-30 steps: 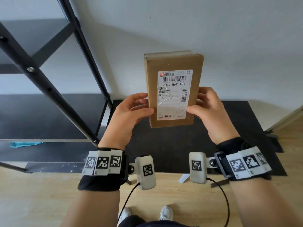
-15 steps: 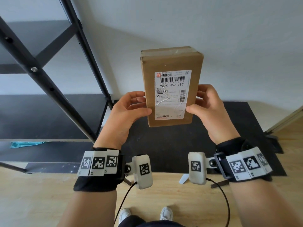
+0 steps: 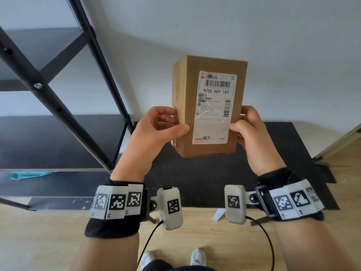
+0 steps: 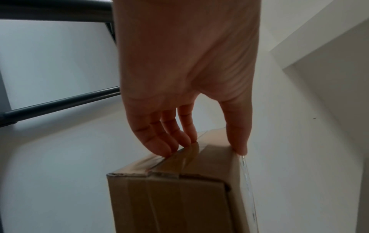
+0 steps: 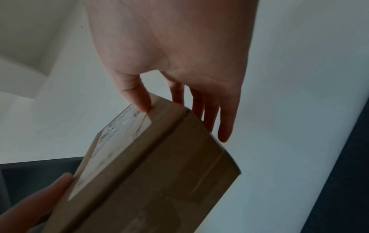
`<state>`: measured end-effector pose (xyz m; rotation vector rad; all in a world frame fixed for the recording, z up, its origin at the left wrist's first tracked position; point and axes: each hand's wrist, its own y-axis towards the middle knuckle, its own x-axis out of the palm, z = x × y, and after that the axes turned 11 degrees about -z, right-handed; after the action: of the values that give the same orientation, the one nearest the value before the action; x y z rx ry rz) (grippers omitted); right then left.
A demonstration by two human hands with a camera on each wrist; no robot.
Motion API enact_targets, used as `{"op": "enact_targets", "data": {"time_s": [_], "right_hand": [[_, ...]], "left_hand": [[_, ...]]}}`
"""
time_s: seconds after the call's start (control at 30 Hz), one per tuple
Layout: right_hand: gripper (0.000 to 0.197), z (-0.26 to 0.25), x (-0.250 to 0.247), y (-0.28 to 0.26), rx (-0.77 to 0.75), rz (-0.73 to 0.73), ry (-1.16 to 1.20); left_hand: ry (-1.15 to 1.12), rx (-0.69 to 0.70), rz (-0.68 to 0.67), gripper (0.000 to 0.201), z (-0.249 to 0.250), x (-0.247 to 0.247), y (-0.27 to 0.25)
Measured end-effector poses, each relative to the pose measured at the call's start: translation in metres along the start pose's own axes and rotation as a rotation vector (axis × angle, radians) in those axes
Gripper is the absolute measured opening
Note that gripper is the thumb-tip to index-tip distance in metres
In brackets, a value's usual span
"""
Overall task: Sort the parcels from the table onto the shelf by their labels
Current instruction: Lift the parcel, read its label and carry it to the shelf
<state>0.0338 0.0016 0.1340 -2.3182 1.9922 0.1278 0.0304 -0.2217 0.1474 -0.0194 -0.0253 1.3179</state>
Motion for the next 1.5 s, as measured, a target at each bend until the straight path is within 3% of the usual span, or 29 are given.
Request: {"op": "enact_targets", "data": {"time_s": [0.17,0.37,0.53,0.7,0.93,1.27,1.5], "right_hand": [[0.022,-0.001,-0.002,-0.001,0.008,0.006,0.006],[0.035,-0.005,-0.003,-0.002,-0.003,-0.001,0.007],[0.029,-0.008,-0.004,-0.001,-0.032,-0.027,-0.03],[0.043,-0.013,-0.003,0.0,-0.045,-0.022,-0.045],[0.033,-0.007,0.008,0.002,0.018,-0.064,-0.04],[0.041,-0.014,0.098,-0.014,0.069,-0.16,-0.025],[0.037,-0.02,0.218,-0.055,0.076,-0.248,0.011]], "left_hand": [[-0.004,0.009,-0.011,0.055,0.0,-0.001,0.002],[-0.012,-0.002,-0.029,0.057,0.0,-0.004,0.003],[-0.03,-0.016,0.016,0.062,-0.004,-0.002,0.004],[-0.039,-0.017,0.031,0.052,-0.004,-0.003,0.005],[0.021,-0.067,0.063,0.054,-0.011,-0.013,-0.007],[0.04,-0.147,0.156,0.065,-0.017,-0.075,-0.075],[0.01,-0.183,0.271,0.046,-0.028,-0.158,-0.18]]}}
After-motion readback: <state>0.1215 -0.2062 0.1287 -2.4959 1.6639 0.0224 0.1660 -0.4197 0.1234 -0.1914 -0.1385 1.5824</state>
